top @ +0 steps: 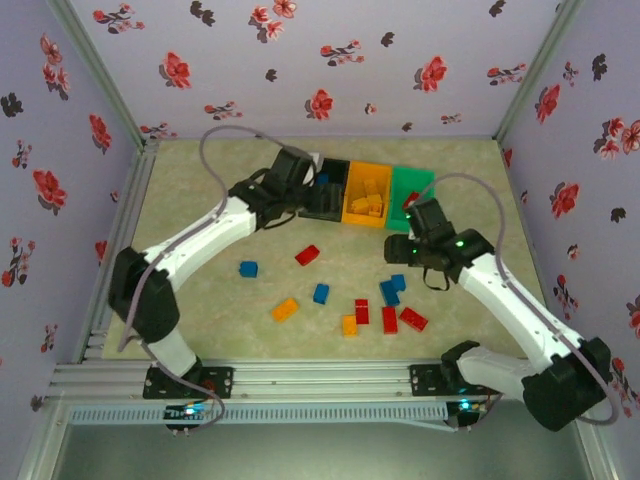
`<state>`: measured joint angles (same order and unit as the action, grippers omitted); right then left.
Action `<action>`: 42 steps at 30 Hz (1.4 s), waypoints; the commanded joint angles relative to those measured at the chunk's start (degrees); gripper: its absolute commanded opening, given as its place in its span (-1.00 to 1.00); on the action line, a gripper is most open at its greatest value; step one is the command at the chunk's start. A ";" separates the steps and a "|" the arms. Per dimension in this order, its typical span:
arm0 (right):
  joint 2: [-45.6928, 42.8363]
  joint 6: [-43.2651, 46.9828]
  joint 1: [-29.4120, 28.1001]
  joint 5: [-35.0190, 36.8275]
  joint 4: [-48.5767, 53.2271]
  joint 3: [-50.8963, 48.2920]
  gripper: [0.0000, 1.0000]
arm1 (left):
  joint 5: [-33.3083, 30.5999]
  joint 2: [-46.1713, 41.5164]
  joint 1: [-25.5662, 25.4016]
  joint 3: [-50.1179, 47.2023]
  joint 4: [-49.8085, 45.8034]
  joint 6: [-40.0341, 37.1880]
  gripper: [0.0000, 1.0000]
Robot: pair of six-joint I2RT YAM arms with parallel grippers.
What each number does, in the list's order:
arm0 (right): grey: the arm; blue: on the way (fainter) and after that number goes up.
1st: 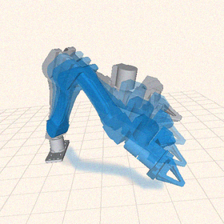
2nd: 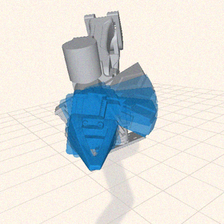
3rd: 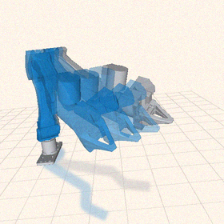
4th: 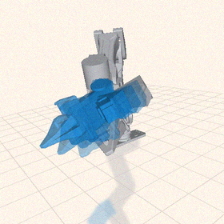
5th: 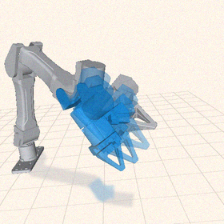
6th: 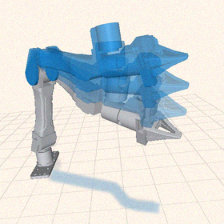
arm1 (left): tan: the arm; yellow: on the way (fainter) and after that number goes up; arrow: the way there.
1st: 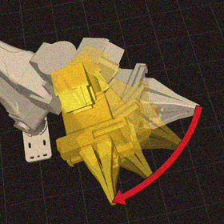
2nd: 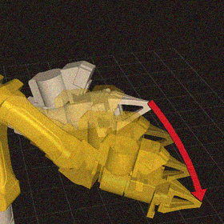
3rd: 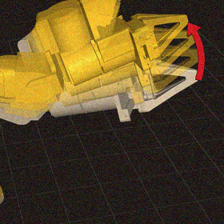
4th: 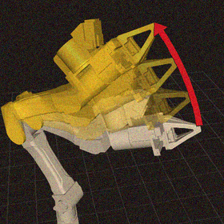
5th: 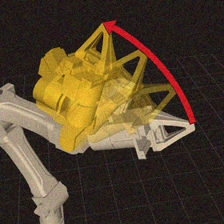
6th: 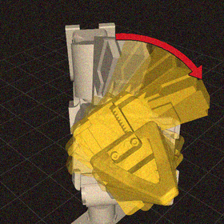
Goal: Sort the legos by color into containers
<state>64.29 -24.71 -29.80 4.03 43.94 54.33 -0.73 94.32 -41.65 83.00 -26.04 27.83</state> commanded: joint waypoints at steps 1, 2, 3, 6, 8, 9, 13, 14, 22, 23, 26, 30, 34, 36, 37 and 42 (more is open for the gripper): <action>3.47 -4.39 -3.94 -0.85 -5.96 -2.35 0.31 | -5.41 -7.31 1.01 -6.37 -7.60 -0.92 0.35; 4.86 -5.40 -5.32 -0.87 -7.21 -2.49 0.31 | -5.63 -10.05 1.57 -8.82 -8.70 -0.06 0.35; 6.52 -6.42 -6.75 -0.82 -8.56 -2.47 0.31 | -5.62 -12.56 2.30 -11.18 -9.82 1.13 0.36; 10.41 -8.99 -11.10 -0.63 -11.92 -1.83 0.32 | -5.67 -19.68 4.05 -17.91 -11.70 2.86 0.39; 12.99 -10.20 -13.64 -0.12 -14.15 -0.92 0.36 | -5.71 -23.34 5.92 -21.26 -12.90 4.28 0.40; 14.75 -10.16 -14.68 -0.64 -15.48 -0.19 0.37 | -5.69 -24.99 6.82 -22.64 -13.34 4.78 0.40; 22.59 -5.52 -17.04 -2.50 -17.79 4.52 0.45 | -5.64 -28.40 9.55 -25.89 -14.09 6.22 0.41; 24.65 -3.84 -17.15 -3.38 -17.67 6.12 0.46 | -5.68 -28.59 10.03 -26.12 -14.50 6.54 0.41; 36.57 6.64 -17.43 -3.86 -12.35 18.31 0.78 | -5.73 -26.45 11.77 -25.04 -18.33 6.66 0.40; 37.58 7.61 -17.47 -4.08 -12.54 19.14 0.84 | -5.61 -26.42 11.77 -24.99 -18.45 6.55 0.40; 40.19 9.53 -17.52 -4.81 -12.13 21.38 0.92 | -5.61 -26.86 11.92 -25.06 -18.43 6.35 0.40; 43.66 12.16 -17.50 -5.15 -10.56 24.91 0.99 | -5.65 -27.35 12.19 -25.08 -18.52 6.09 0.40; 47.23 14.47 -17.55 -5.57 -8.23 28.40 0.99 | -5.60 -27.52 12.47 -25.07 -19.01 5.78 0.40; 48.96 15.38 -17.55 -6.20 -7.37 29.87 0.99 | -5.63 -27.70 12.58 -25.08 -19.05 5.62 0.40; 49.65 15.71 -17.49 -6.54 -7.06 30.46 0.99 | -5.63 -27.86 12.61 -25.11 -19.09 5.64 0.40; 52.41 16.46 -17.60 -6.76 -6.02 32.65 0.99 | -5.60 -27.98 12.82 -25.26 -19.03 5.60 0.40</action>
<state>115.39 -10.31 -47.05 -1.98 35.00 84.88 -5.58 67.48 -29.39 57.78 -43.83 33.74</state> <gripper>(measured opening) 0.996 0.699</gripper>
